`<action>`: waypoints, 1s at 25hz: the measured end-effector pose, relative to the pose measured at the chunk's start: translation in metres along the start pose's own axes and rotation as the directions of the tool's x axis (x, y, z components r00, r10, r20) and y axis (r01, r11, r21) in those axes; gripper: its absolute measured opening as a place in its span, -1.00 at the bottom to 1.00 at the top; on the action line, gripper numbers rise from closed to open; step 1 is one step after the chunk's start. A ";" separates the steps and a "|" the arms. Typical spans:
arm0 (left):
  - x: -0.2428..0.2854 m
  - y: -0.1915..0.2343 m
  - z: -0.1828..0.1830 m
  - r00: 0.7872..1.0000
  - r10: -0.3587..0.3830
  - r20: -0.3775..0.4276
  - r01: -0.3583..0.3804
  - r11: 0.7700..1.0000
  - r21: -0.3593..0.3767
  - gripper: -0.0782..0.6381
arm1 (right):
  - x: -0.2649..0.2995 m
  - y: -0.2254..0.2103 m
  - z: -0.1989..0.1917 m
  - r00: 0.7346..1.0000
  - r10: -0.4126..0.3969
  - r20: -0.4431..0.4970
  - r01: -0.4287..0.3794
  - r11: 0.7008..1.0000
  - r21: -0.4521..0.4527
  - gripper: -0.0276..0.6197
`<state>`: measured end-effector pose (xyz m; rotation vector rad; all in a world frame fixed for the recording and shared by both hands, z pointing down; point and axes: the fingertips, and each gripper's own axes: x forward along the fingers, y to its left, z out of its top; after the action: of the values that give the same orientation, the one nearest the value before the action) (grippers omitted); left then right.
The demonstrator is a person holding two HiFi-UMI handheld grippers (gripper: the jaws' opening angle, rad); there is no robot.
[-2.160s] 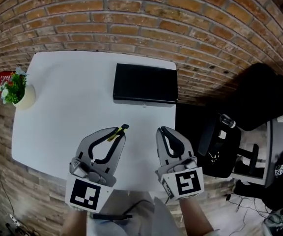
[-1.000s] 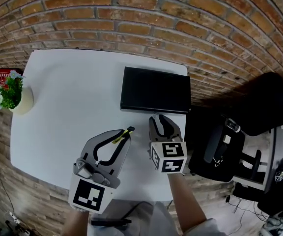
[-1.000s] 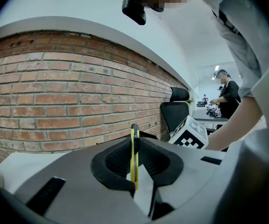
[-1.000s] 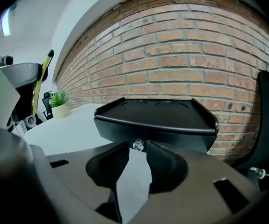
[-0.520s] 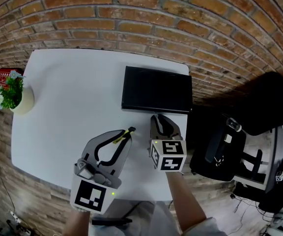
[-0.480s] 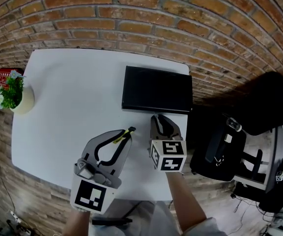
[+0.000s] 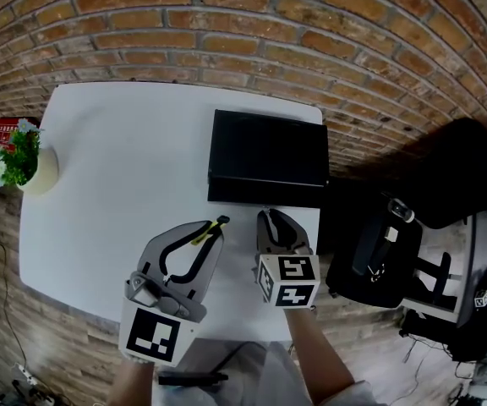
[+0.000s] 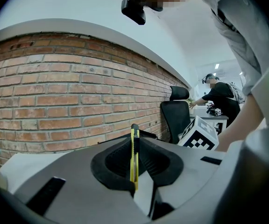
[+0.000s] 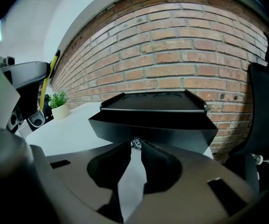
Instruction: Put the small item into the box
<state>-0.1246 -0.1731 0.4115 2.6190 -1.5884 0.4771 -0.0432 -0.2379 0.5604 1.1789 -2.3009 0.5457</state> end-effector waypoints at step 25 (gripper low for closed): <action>-0.010 -0.008 0.012 1.000 -0.004 0.026 0.003 0.999 0.034 -0.60 | -0.050 0.014 -0.018 1.000 -0.002 0.025 0.001 1.000 0.026 -0.64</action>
<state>-0.1188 -0.1629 0.3980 2.6632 -1.5966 0.4763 -0.0250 -0.1889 0.5434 1.2056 -2.3202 0.5648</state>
